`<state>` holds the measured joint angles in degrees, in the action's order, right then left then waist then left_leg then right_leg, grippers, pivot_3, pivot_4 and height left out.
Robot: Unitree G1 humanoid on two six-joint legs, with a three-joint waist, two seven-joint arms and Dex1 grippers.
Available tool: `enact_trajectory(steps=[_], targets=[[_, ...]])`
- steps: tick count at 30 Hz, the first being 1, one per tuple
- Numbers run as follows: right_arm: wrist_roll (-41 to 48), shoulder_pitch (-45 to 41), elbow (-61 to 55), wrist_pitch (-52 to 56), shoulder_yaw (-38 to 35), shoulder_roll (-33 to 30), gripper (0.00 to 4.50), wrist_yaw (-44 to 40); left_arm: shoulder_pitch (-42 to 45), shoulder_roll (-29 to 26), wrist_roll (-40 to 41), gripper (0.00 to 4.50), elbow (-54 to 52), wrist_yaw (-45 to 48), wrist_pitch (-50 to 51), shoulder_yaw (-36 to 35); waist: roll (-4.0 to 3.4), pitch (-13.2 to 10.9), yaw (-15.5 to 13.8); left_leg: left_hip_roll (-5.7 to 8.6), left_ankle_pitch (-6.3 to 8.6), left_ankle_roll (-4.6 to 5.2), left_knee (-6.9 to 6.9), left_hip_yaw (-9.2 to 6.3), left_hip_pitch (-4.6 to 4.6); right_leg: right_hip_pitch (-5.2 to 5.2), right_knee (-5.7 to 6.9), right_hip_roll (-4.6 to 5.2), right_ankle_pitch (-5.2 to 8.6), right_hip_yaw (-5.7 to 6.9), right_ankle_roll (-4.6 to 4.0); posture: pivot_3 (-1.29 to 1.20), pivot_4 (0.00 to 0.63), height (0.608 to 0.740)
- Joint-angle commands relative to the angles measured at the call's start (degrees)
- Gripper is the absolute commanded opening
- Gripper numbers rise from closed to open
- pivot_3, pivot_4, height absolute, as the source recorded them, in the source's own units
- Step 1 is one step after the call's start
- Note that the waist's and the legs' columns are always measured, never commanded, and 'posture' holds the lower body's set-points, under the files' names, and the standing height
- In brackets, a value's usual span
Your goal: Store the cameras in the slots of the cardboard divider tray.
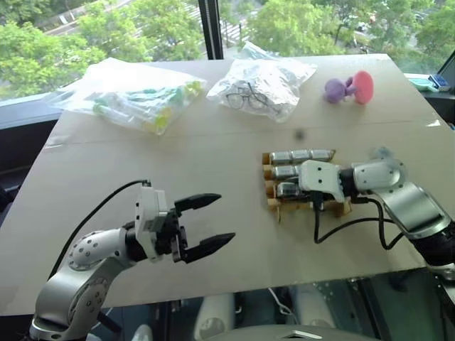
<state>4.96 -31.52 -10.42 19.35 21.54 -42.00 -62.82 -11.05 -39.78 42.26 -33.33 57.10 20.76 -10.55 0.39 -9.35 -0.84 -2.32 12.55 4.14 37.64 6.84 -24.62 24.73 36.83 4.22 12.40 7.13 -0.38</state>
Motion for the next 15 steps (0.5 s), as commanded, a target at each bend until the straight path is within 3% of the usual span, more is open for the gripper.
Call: enact_trajectory(steps=[1,6,7,9,13,15], targets=[[-1.06,-1.20,1.34,-0.05,-0.03,0.21,0.89,-0.99,0.26,0.05,0.26,4.50,-1.94,-0.10,-1.04,-0.59,0.01,0.01,0.05,0.00,-0.01,0.00,0.00,0.01,0.01,0.00,0.00,0.00,0.00,-0.02,0.00,0.00,0.150,0.740],[0.43,-1.10,0.44,1.39,0.09,-0.26,0.89,-4.21,0.47,0.04,0.12,4.50,-1.80,0.01,-1.12,-0.44,0.00,0.01,0.01,-0.01,0.00,0.01,0.00,0.00,0.01,0.00,0.00,0.00,0.00,-0.01,0.00,0.00,0.150,0.740],[0.85,-1.03,0.17,1.84,-0.11,-0.14,1.90,-4.46,0.45,0.04,0.13,4.50,-1.82,0.04,-1.15,-0.45,0.01,0.02,0.00,-0.01,0.05,0.06,0.00,0.00,0.01,-0.01,0.00,0.01,0.00,-0.01,0.00,0.00,0.150,0.740],[1.26,-0.97,-0.33,2.52,-0.89,0.38,2.51,-3.78,0.33,0.05,0.18,4.50,-1.91,0.13,-1.20,-0.50,0.01,0.02,0.02,0.00,0.12,0.17,0.00,-0.01,0.01,-0.01,0.00,0.01,0.00,0.00,0.00,0.00,0.150,0.740],[4.16,0.35,-6.41,8.61,-7.56,0.40,4.33,1.03,0.14,0.05,0.21,4.50,-1.88,0.52,-1.44,-0.50,0.00,0.01,0.06,-0.01,0.00,0.02,0.00,0.00,-0.01,0.00,0.00,0.00,0.00,-0.01,0.00,0.00,0.150,0.740],[7.06,2.79,-12.25,13.69,-12.71,-0.57,4.33,3.45,-0.02,0.07,0.10,4.50,-1.71,0.83,-1.74,-0.48,-0.02,0.00,-0.05,-0.01,0.01,0.00,0.00,-0.01,-0.04,0.01,0.00,0.01,-0.01,0.00,0.00,0.00,0.150,0.740]])
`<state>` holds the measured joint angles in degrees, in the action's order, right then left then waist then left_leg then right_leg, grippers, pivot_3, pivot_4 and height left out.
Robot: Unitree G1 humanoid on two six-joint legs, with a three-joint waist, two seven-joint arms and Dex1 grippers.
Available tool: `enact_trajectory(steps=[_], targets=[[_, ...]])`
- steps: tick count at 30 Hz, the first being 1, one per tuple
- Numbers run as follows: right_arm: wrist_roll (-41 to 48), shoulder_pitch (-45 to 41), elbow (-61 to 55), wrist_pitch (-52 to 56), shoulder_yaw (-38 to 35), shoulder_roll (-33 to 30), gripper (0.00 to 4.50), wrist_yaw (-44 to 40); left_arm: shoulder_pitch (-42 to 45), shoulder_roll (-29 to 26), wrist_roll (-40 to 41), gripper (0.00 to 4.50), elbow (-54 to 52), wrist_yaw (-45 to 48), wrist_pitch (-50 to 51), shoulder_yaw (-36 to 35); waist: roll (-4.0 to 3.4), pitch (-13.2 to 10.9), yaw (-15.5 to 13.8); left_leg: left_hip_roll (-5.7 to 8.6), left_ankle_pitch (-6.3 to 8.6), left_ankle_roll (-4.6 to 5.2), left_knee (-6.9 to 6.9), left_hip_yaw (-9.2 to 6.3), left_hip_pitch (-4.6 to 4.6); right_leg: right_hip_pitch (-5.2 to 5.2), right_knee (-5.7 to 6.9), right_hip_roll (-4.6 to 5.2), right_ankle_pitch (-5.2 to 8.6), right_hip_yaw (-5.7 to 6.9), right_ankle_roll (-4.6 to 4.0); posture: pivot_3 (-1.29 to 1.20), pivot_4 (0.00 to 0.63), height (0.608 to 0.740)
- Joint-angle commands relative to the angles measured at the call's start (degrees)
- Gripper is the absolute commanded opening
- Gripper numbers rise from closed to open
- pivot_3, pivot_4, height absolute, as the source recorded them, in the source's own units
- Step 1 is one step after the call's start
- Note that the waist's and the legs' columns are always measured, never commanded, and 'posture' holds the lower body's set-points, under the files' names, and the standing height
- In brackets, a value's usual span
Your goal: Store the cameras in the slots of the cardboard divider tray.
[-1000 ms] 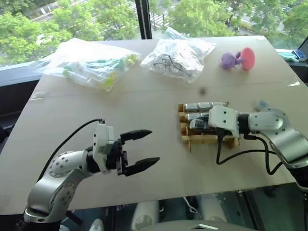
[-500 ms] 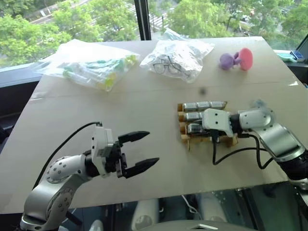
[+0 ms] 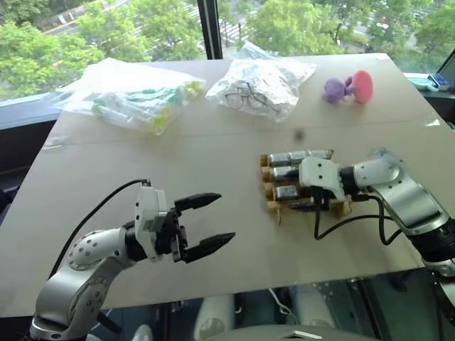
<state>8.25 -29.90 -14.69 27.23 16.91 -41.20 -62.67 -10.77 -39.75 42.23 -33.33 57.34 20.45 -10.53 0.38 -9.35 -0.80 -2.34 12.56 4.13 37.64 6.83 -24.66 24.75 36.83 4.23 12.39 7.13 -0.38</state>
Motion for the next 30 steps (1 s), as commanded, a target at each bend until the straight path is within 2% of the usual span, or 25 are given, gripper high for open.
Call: enact_trajectory(steps=[1,5,9,13,17,20,22,30], targets=[[4.88,2.52,-10.62,8.00,-10.23,-1.65,4.33,4.60,-0.36,0.05,0.12,4.50,-1.61,0.71,-1.54,-0.53,-0.01,-0.01,-0.12,0.01,0.02,-0.03,0.00,-0.01,-0.02,0.01,0.00,0.02,0.00,0.00,0.00,0.00,0.150,0.740],[10.38,10.68,-22.46,22.96,-24.83,-0.41,4.33,13.13,0.36,0.22,0.07,4.50,-1.29,0.72,-1.54,-0.16,0.03,0.02,-0.32,0.03,0.26,-0.01,0.00,-0.07,-0.05,0.00,-0.03,0.07,0.01,0.04,0.00,0.00,0.150,0.740],[8.93,17.23,-27.03,31.49,-33.07,1.38,4.33,22.40,2.19,0.51,0.06,4.50,-0.18,1.20,-1.23,1.19,0.02,0.01,-0.21,0.03,0.27,-0.01,0.00,-0.09,-0.03,-0.01,-0.03,0.10,0.01,0.05,-0.01,0.00,0.150,0.740],[5.32,19.56,-23.65,34.03,-33.14,3.22,4.33,30.89,5.90,0.76,-0.80,4.50,2.57,2.92,-1.40,3.66,-0.03,0.03,0.04,0.02,0.28,0.00,0.00,-0.05,0.04,-0.01,-0.01,0.08,0.01,0.05,0.00,0.00,0.150,0.740],[3.30,15.68,-15.18,35.26,-34.81,9.03,4.33,39.44,9.47,0.80,-1.00,4.50,4.92,3.70,-1.30,4.65,-0.06,0.02,0.13,-0.03,0.26,0.01,0.00,-0.03,0.03,0.00,0.02,-0.04,0.00,0.04,-0.01,0.00,0.150,0.740],[3.61,13.98,-9.14,33.57,-35.95,11.38,4.33,41.61,10.02,0.50,-1.06,4.50,5.31,4.16,-1.35,4.29,-0.08,0.03,0.06,-0.01,0.10,0.22,-0.01,0.00,0.00,0.01,0.03,-0.10,-0.04,0.01,-0.02,0.00,0.150,0.740],[4.42,13.28,-7.18,33.51,-36.08,12.29,4.33,42.05,9.84,0.48,-1.10,4.50,5.18,4.09,-1.33,3.92,-0.08,0.03,0.08,0.01,-0.02,0.02,-0.03,0.02,-0.04,0.03,0.01,-0.14,-0.14,-0.01,0.16,0.00,0.150,0.740],[5.67,11.41,-1.71,31.54,-36.23,12.71,4.33,43.10,7.23,0.92,-1.11,4.50,2.90,2.53,-1.40,2.98,-0.09,0.03,0.11,0.01,0.11,0.25,-0.09,0.05,0.00,0.03,-0.02,-0.11,-0.15,-0.04,0.18,0.00,0.150,0.740]])
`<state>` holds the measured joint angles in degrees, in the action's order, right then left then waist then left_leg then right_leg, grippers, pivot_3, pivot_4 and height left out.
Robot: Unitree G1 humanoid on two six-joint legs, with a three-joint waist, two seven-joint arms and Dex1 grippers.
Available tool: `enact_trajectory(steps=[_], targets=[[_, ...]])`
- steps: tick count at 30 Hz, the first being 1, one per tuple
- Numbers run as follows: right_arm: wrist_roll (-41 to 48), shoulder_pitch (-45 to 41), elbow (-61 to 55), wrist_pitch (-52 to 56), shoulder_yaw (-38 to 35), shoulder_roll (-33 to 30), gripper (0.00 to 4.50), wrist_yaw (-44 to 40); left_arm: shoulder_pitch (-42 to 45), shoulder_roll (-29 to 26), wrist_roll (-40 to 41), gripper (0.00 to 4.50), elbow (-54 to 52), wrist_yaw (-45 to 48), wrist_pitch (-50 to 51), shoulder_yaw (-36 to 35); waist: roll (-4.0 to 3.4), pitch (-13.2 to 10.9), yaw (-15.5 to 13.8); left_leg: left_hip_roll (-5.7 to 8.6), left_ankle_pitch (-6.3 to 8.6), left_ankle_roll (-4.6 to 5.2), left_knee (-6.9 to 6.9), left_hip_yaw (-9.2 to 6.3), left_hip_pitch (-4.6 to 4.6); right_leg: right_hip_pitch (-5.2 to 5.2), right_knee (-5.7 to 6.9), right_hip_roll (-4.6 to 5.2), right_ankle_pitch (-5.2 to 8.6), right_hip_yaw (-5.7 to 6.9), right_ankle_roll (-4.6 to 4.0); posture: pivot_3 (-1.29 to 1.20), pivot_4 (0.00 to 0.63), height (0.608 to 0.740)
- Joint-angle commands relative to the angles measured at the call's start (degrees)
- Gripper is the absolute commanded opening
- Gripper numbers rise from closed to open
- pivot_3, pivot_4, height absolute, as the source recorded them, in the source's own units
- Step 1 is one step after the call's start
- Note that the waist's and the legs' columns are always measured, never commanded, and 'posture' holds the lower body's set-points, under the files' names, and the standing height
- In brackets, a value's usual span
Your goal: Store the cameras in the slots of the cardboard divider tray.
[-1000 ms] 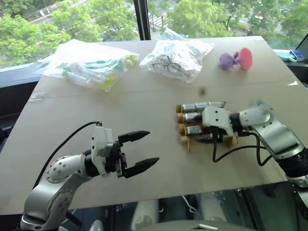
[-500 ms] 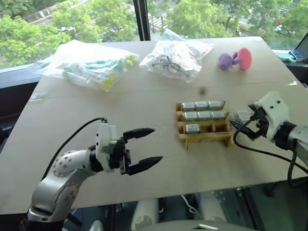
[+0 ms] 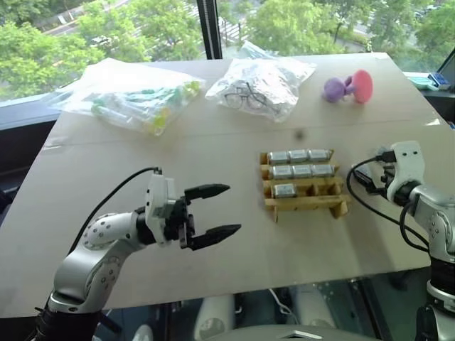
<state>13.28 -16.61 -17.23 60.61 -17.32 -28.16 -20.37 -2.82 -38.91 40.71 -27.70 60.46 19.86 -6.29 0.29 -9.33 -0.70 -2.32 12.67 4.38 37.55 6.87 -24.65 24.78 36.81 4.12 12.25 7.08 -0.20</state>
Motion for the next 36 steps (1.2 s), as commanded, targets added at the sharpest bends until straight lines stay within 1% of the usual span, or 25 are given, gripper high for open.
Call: enact_trajectory(steps=[1,8,10,12,14,16,19,23,27,31,36], targets=[[0.87,-2.33,1.52,-2.03,-2.10,-0.52,4.33,0.83,-0.98,0.15,0.37,4.50,-2.88,-0.85,-0.90,-1.29,0.00,0.00,0.00,-0.01,0.00,0.00,0.00,0.00,0.01,0.00,0.01,0.01,0.00,0.01,0.00,0.00,0.150,0.740],[2.45,-4.01,3.56,-2.22,-1.10,-0.39,4.33,0.86,-1.63,0.47,0.08,4.50,-3.17,-1.81,-1.38,-1.19,0.00,0.00,-0.03,-0.02,0.00,0.01,0.00,-0.01,0.00,0.00,0.01,0.00,0.00,0.01,-0.01,0.00,0.150,0.740],[1.97,-4.38,4.47,-3.80,-0.94,-0.44,4.33,1.55,-1.82,0.53,0.01,4.50,-3.19,-1.95,-1.56,-1.10,0.00,0.00,-0.03,-0.01,-0.01,0.00,0.00,0.00,-0.01,0.00,0.01,0.00,0.00,0.00,-0.01,0.00,0.150,0.740],[1.27,-5.51,6.34,-5.76,-1.27,-1.04,4.33,2.31,-1.91,0.54,0.05,4.50,-3.18,-2.04,-1.65,-1.06,0.00,0.00,0.00,0.00,-0.01,0.00,0.00,0.01,-0.02,0.00,0.01,0.00,0.00,0.00,0.00,0.00,0.150,0.740],[0.00,-6.79,8.59,-8.14,-0.53,-3.07,4.33,2.10,-1.99,0.44,0.18,4.50,-3.09,-2.01,-1.72,-1.22,-0.02,-0.01,0.01,0.00,-0.01,0.00,0.00,0.04,0.00,0.00,0.01,0.00,-0.01,-0.01,0.00,0.00,0.150,0.740],[-1.80,-8.04,11.94,-10.72,1.01,-5.77,4.33,1.51,-1.94,0.43,0.23,4.50,-2.83,-1.91,-1.81,-1.30,-0.02,-0.01,-0.06,0.00,0.00,0.01,0.00,0.04,0.01,0.00,0.01,0.01,-0.01,-0.02,0.00,0.00,0.150,0.740],[-2.88,-11.24,18.91,-12.87,1.90,-7.99,4.33,1.40,-1.78,0.48,0.15,4.50,-2.42,-1.73,-1.99,-1.19,-0.01,-0.01,0.01,0.00,-0.01,0.01,0.00,0.04,0.03,-0.01,0.01,0.01,0.00,-0.02,-0.01,0.00,0.150,0.740],[-3.10,-16.68,30.16,-14.92,1.29,-8.08,4.33,1.97,-1.63,0.66,-0.11,4.50,-2.14,-1.66,-2.34,-0.88,-0.02,-0.01,0.17,-0.02,-0.02,0.00,0.00,0.05,0.03,0.00,0.01,-0.05,-0.01,-0.04,0.00,0.00,0.150,0.740],[-2.32,-20.58,37.86,-16.93,0.71,-7.18,4.33,1.81,-2.11,0.66,-0.29,4.50,-2.25,-1.93,-2.74,-1.15,-0.02,-0.01,0.15,-0.02,-0.15,-0.21,-0.01,0.10,0.02,0.01,0.02,-0.07,-0.01,-0.07,0.00,0.00,0.150,0.740],[-2.04,-22.21,42.06,-18.66,0.96,-7.01,4.33,1.17,-3.52,0.51,-0.26,4.50,-2.89,-2.14,-3.11,-1.94,-0.02,-0.01,0.14,-0.01,-0.15,-0.21,-0.01,0.13,0.02,0.00,0.02,-0.06,-0.02,-0.09,0.01,0.00,0.150,0.740],[-1.26,-23.10,43.90,-18.52,1.12,-6.35,4.33,0.38,-4.68,0.47,-0.19,4.50,-3.34,-2.26,-3.47,-2.43,-0.02,-0.01,0.07,-0.01,-0.15,-0.20,-0.01,0.12,0.02,0.00,0.02,-0.03,-0.02,-0.08,0.01,0.00,0.150,0.740]])
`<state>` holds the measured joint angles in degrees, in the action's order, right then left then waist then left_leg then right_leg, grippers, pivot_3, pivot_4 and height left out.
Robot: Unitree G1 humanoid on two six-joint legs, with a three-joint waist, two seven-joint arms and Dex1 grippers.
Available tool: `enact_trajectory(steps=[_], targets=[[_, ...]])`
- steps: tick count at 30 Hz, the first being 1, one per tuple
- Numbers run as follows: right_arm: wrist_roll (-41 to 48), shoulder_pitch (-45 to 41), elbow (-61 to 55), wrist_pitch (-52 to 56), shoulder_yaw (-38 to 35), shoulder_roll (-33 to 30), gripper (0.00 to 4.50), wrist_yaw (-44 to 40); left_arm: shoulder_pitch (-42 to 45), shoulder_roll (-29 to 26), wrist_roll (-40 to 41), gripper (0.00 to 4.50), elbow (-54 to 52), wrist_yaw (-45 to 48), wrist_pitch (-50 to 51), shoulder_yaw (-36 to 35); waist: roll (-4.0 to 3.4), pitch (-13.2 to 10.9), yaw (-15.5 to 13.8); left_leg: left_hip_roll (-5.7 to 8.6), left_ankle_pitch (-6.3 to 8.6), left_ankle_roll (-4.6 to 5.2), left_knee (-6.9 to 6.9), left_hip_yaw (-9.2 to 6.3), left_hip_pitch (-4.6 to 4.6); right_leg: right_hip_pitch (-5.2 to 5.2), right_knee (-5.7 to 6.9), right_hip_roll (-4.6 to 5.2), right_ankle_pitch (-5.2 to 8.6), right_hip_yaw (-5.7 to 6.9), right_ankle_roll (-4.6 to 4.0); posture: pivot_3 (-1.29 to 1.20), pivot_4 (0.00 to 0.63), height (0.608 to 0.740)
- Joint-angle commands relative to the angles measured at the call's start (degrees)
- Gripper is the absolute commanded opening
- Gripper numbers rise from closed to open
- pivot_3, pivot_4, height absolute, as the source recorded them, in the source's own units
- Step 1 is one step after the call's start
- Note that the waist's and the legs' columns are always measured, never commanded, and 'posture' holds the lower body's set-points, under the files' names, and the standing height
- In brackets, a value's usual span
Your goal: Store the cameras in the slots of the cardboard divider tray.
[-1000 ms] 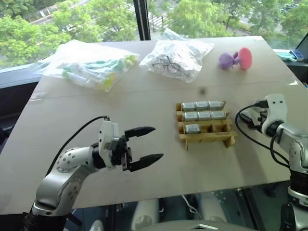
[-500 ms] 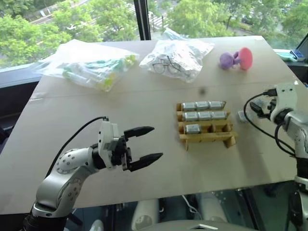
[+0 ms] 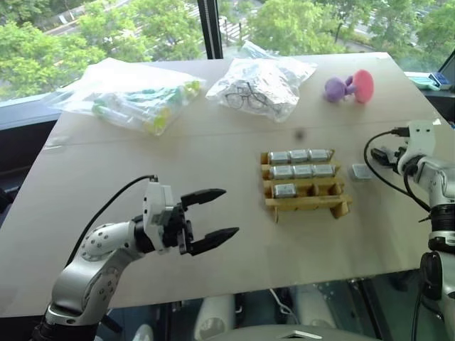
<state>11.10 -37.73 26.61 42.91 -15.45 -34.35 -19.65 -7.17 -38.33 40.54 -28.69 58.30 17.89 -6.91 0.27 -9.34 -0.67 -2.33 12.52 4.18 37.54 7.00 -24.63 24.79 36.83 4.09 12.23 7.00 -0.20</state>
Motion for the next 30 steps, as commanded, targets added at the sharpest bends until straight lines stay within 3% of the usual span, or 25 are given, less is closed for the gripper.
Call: enact_trajectory(steps=[1,18,30], targets=[[0.99,-2.13,0.36,-0.70,-0.80,-0.04,4.33,-0.23,-0.42,-0.13,-0.01,4.50,-2.36,-0.11,-1.54,-1.87,0.00,0.00,0.07,0.00,0.00,0.01,0.00,0.00,0.01,0.00,0.00,0.00,0.00,0.00,0.00,0.00,0.150,0.740],[0.64,-1.77,-1.62,3.70,-2.03,1.79,4.33,7.67,-0.91,-0.17,-0.55,4.50,-1.59,0.59,-2.37,-1.62,-0.01,0.01,0.05,-0.01,0.00,0.00,0.00,0.00,0.01,0.00,0.01,0.02,0.00,0.00,0.00,0.00,0.150,0.740],[1.28,2.55,-9.65,8.00,-3.71,0.85,4.33,9.35,-0.78,0.27,-1.11,4.50,-1.15,1.00,-2.43,-0.89,-0.02,0.00,0.07,-0.01,0.08,0.12,0.00,0.00,0.01,0.00,0.01,0.03,0.00,-0.01,0.00,0.00,0.150,0.740]])
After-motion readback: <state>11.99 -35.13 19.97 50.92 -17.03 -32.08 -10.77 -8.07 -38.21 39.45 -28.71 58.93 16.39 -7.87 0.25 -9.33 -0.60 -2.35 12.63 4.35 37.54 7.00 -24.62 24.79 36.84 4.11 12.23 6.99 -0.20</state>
